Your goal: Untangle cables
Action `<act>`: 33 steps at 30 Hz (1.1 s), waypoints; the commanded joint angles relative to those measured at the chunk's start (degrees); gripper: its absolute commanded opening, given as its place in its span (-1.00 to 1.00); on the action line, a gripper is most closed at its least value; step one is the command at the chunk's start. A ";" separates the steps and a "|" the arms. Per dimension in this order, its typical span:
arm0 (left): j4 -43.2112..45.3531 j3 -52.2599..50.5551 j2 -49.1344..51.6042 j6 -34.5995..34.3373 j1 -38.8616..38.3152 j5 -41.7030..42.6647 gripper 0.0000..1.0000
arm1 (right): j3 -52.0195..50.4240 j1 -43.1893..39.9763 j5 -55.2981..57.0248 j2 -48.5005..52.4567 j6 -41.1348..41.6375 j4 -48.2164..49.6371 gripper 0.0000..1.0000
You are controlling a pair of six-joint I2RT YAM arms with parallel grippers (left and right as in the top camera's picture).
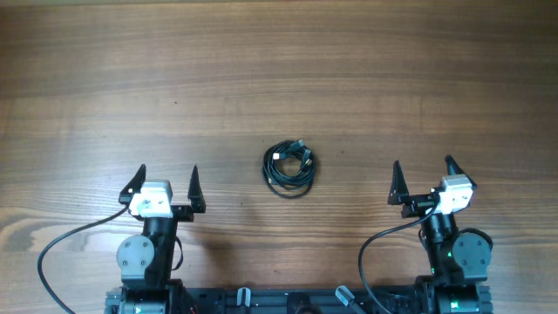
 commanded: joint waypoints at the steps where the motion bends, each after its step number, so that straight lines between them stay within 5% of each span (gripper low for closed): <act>1: -0.24 -0.26 0.04 0.70 0.42 -0.35 1.00 | -0.09 0.17 1.01 -0.24 -0.66 0.09 1.00; 8: -0.24 -0.26 0.04 0.70 0.42 -0.35 1.00 | -0.09 0.20 1.01 -0.24 -0.66 0.09 1.00; 9: 0.15 -0.24 0.04 -5.16 0.24 5.38 1.00 | -0.09 0.20 1.01 -0.24 -0.68 0.09 1.00; 12: 2.01 -0.24 0.20 -39.28 -1.38 32.85 1.00 | -0.09 0.20 1.01 -0.24 -0.68 0.09 0.99; 13: 3.28 -0.24 0.22 -44.76 -1.73 36.17 1.00 | -0.09 0.20 1.01 -0.24 -0.68 0.09 0.99; 17: 19.82 0.31 0.22 -48.19 -1.66 36.92 1.00 | -0.09 0.17 1.01 -0.24 -0.68 0.09 1.00; 21: 17.94 8.74 1.46 -45.68 -0.28 32.39 0.99 | -0.09 0.20 1.01 -0.24 -0.66 0.09 0.99; 24: 2.58 22.95 7.54 -34.45 0.96 30.42 0.99 | -0.09 0.20 1.01 -0.24 -0.68 0.11 0.99; 26: -16.39 39.87 18.62 -24.96 1.01 27.82 1.00 | -0.09 0.17 1.01 -0.24 -0.66 0.09 1.00; 28: -30.60 52.33 28.52 -20.90 1.01 27.45 1.00 | -0.09 0.20 1.01 -0.24 -0.68 0.09 1.00; 31: -67.60 80.72 55.25 -19.69 1.01 23.96 1.00 | -0.09 0.20 1.01 -0.24 -0.66 0.09 0.99; 33: -75.95 88.54 65.44 -19.96 1.01 29.70 1.00 | -0.09 0.20 1.01 -0.24 -0.66 0.09 0.99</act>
